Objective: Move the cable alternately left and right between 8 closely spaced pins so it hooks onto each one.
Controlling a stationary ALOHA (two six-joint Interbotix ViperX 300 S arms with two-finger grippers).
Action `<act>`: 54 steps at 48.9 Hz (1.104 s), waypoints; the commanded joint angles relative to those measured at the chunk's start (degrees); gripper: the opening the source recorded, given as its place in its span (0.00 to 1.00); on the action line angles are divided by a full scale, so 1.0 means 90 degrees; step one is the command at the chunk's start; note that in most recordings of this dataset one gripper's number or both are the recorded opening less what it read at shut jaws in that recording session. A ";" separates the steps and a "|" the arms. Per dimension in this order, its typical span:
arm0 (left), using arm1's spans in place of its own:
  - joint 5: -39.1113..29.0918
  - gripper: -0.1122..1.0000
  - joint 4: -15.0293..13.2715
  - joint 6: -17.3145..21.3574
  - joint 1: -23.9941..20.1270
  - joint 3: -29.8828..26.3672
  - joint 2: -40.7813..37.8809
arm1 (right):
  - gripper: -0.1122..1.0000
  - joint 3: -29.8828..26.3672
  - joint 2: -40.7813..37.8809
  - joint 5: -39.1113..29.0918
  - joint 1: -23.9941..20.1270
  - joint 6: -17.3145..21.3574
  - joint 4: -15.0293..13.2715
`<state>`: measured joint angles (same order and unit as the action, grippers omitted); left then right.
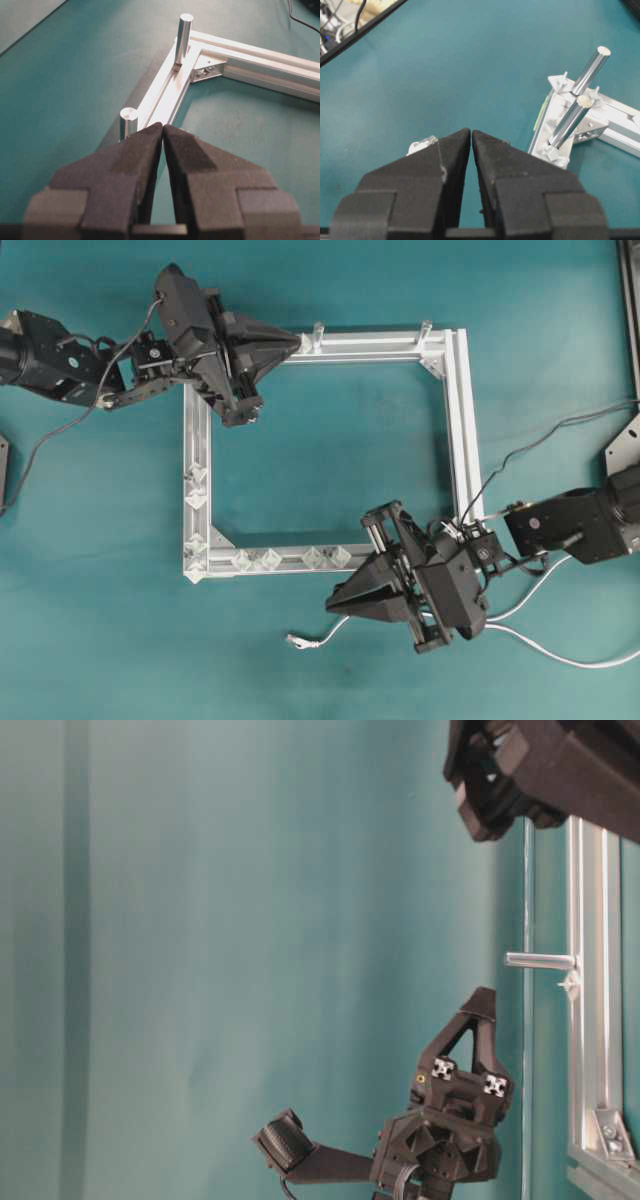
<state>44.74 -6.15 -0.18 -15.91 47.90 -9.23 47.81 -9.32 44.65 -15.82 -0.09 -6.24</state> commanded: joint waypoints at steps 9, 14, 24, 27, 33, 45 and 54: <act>-0.1104 0.10 0.0264 0.0127 0.0049 -0.0078 0.1191 | 0.10 -0.0430 0.0576 -0.0713 -0.0107 0.0127 -0.0010; -0.1680 0.10 0.0264 0.0127 0.0098 0.0020 0.1650 | 0.10 -0.0693 0.0840 -0.1885 -0.0156 0.0332 -0.0010; -0.2725 0.10 0.0264 0.0127 0.0176 0.0547 0.2559 | 0.10 -0.1602 0.0996 -0.4492 -0.0264 0.0791 -0.0020; -0.2891 0.10 0.0264 0.0127 0.0176 0.0762 0.2832 | 0.10 -0.1855 0.0918 -0.5107 -0.0293 0.0918 -0.0020; -0.3076 0.10 0.0264 0.0127 0.0186 0.1318 0.3408 | 0.10 -0.2295 0.0605 -0.6016 -0.0371 0.1123 -0.0020; -0.3135 0.10 0.0264 0.0107 0.0205 0.2305 0.4678 | 0.10 -0.3047 -0.0137 -0.6807 -0.0635 0.1201 0.0000; -0.3506 0.10 0.0264 0.0107 0.0205 0.2783 0.5840 | 0.10 -0.3467 -0.0449 -0.7168 -0.0645 0.1543 0.0029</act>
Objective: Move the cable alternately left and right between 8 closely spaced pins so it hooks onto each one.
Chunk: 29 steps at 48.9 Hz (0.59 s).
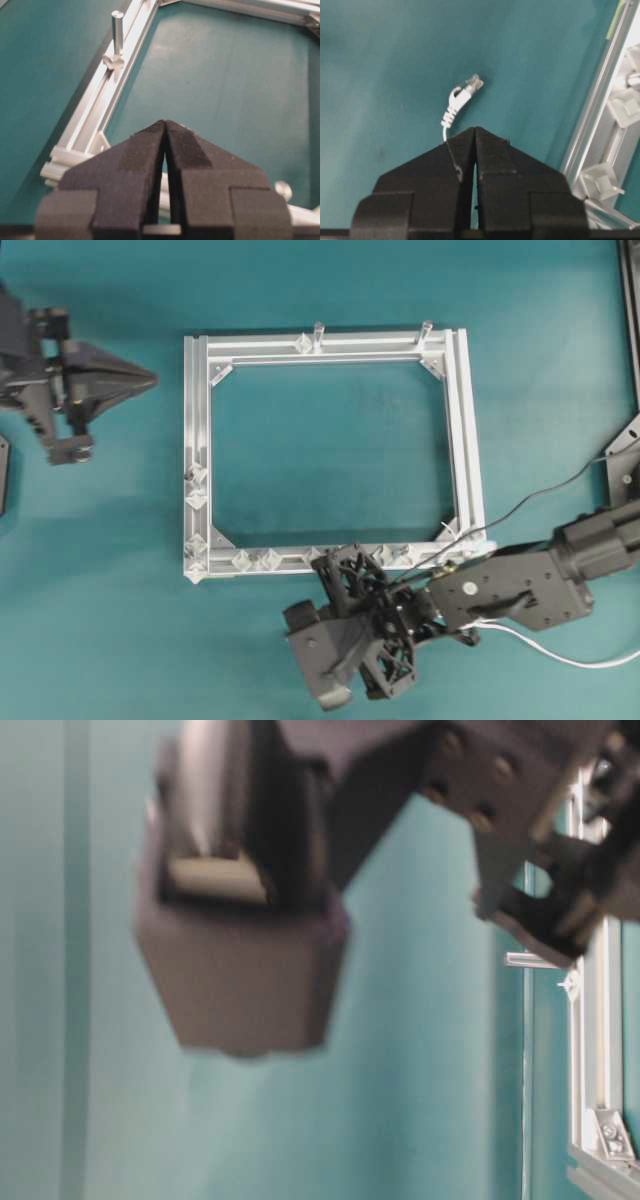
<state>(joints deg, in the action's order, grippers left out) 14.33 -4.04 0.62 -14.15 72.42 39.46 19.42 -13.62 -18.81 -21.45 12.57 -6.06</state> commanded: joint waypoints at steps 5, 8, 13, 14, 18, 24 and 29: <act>-0.0566 0.10 0.0029 0.0010 0.0010 0.0225 0.1045 | 0.10 -0.0576 -0.0117 -0.0400 -0.0020 0.0498 0.0010; -0.0898 0.10 0.0029 0.0010 0.0010 0.0313 0.1426 | 0.10 -0.0703 -0.0205 -0.0537 -0.0020 0.0674 0.0010; -0.1436 0.10 0.0039 0.0000 0.0010 0.0459 0.2070 | 0.11 -0.0928 -0.0342 -0.0664 -0.0029 0.0889 0.0010; -0.1533 0.10 0.0029 -0.0010 0.0010 0.0488 0.2217 | 0.12 -0.0977 -0.0381 -0.0693 -0.0029 0.0928 0.0010; -0.1953 0.10 0.0029 -0.0039 0.0010 0.0645 0.2842 | 0.26 -0.1143 -0.0508 -0.0820 -0.0049 0.1055 0.0010; -0.2500 0.10 0.0029 -0.0166 0.0010 0.0771 0.3604 | 0.59 -0.1289 -0.0693 -0.1123 -0.0059 0.1260 0.0010; -0.2861 0.10 0.0029 -0.0234 0.0010 0.0830 0.4043 | 0.64 -0.1348 -0.0811 -0.1211 -0.0059 0.1406 0.0010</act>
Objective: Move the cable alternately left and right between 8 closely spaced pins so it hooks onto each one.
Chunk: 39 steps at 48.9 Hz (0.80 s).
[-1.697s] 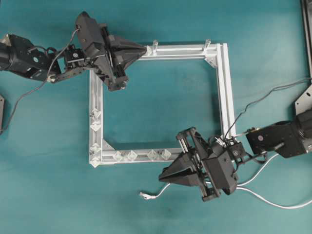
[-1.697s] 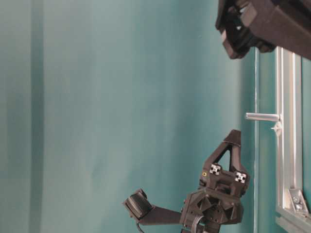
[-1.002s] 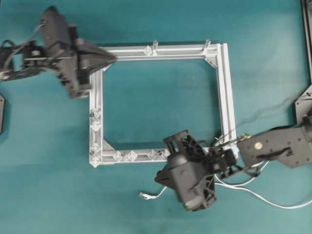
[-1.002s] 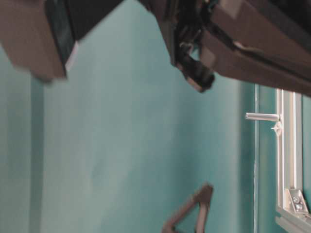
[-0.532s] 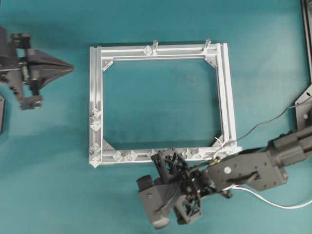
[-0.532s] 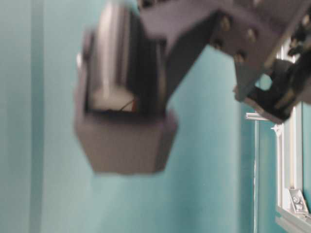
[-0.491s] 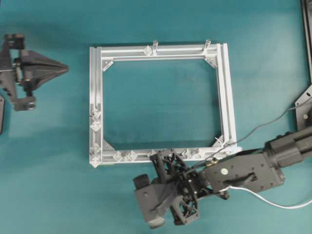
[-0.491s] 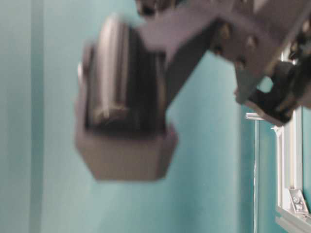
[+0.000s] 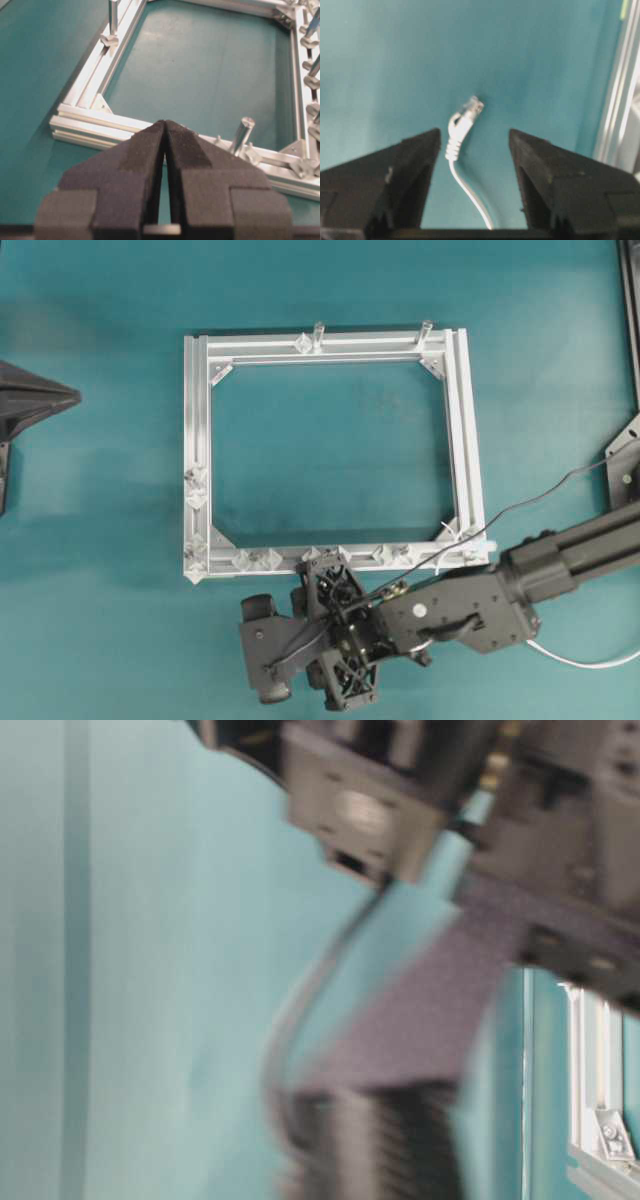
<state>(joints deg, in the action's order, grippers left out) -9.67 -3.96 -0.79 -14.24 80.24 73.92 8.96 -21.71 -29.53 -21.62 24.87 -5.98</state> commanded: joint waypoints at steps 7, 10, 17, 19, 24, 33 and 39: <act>-0.0264 0.10 0.0020 -0.0088 0.0029 0.0010 0.0420 | 0.64 -0.0244 -0.0010 -0.0020 -0.0029 0.0283 0.0000; -0.0264 0.10 0.0020 -0.0088 0.0029 0.0010 0.0400 | 0.64 -0.0254 -0.0049 -0.0010 -0.0039 0.0391 0.0000; -0.0234 0.10 0.0020 -0.0088 0.0029 0.0020 0.0371 | 0.64 -0.0273 -0.0156 0.0068 -0.0039 0.0498 0.0000; -0.0234 0.10 0.0020 -0.0088 0.0029 0.0029 0.0371 | 0.64 -0.0283 -0.0186 0.0088 -0.0039 0.0508 0.0000; -0.0234 0.10 0.0020 -0.0098 0.0029 0.0020 0.0371 | 0.64 -0.0313 -0.0264 0.0098 -0.0049 0.0508 0.0000; -0.0244 0.10 0.0020 -0.0107 0.0029 0.0039 0.0420 | 0.58 -0.0400 -0.0332 0.0068 -0.0049 0.0508 -0.0020; -0.0234 0.10 0.0020 -0.0107 0.0029 0.0049 0.0439 | 0.28 -0.0459 -0.0313 -0.0039 -0.0098 0.0508 -0.0029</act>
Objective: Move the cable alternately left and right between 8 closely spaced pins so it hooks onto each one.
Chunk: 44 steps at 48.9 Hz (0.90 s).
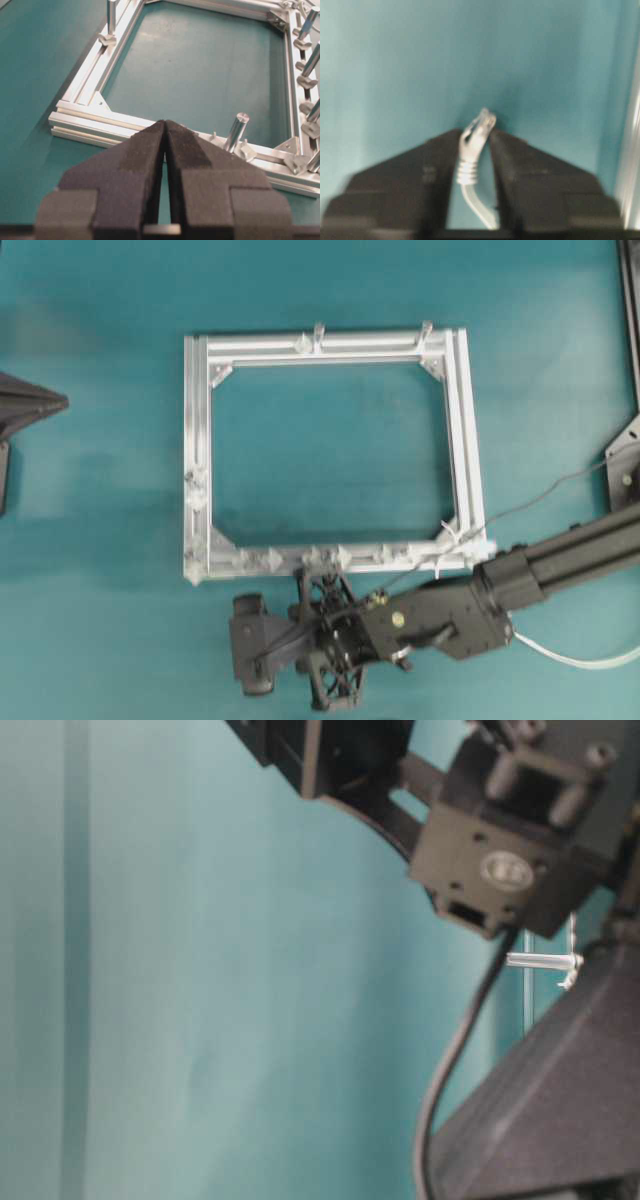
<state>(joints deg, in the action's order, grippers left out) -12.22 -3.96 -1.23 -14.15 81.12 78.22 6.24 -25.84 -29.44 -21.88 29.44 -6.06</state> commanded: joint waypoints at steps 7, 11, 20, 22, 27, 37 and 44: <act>0.0049 0.10 0.0020 -0.0059 0.0020 -0.0049 -0.0039 | 0.23 -0.0264 0.0176 -0.0322 -0.0156 0.0000 -0.0010; 0.0049 0.10 0.0020 -0.0059 0.0020 -0.0049 -0.0039 | 0.23 -0.0313 0.0234 -0.0586 -0.0195 0.0010 -0.0010; 0.0049 0.10 0.0020 -0.0059 0.0020 -0.0049 -0.0039 | 0.23 -0.0332 0.0430 -0.1182 -0.0234 0.0693 -0.0020; 0.0049 0.10 0.0020 -0.0059 0.0020 -0.0049 -0.0029 | 0.23 -0.0313 0.0488 -0.1338 -0.0244 0.0986 -0.0020; 0.0049 0.10 0.0020 -0.0059 0.0020 -0.0049 -0.0039 | 0.23 -0.0244 0.0605 -0.1699 -0.0254 0.1768 -0.0117; 0.0049 0.10 0.0020 -0.0059 0.0020 -0.0049 -0.0029 | 0.23 0.0088 0.0977 -0.2285 -0.0381 0.3340 -0.0576; 0.0049 0.10 0.0020 -0.0059 0.0020 -0.0049 -0.0039 | 0.23 0.0479 0.1387 -0.2646 -0.0537 0.4434 -0.0781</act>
<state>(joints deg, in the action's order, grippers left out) -12.22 -3.96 -1.23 -14.15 81.30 78.31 9.67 -17.67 -51.86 -25.75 66.18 -12.13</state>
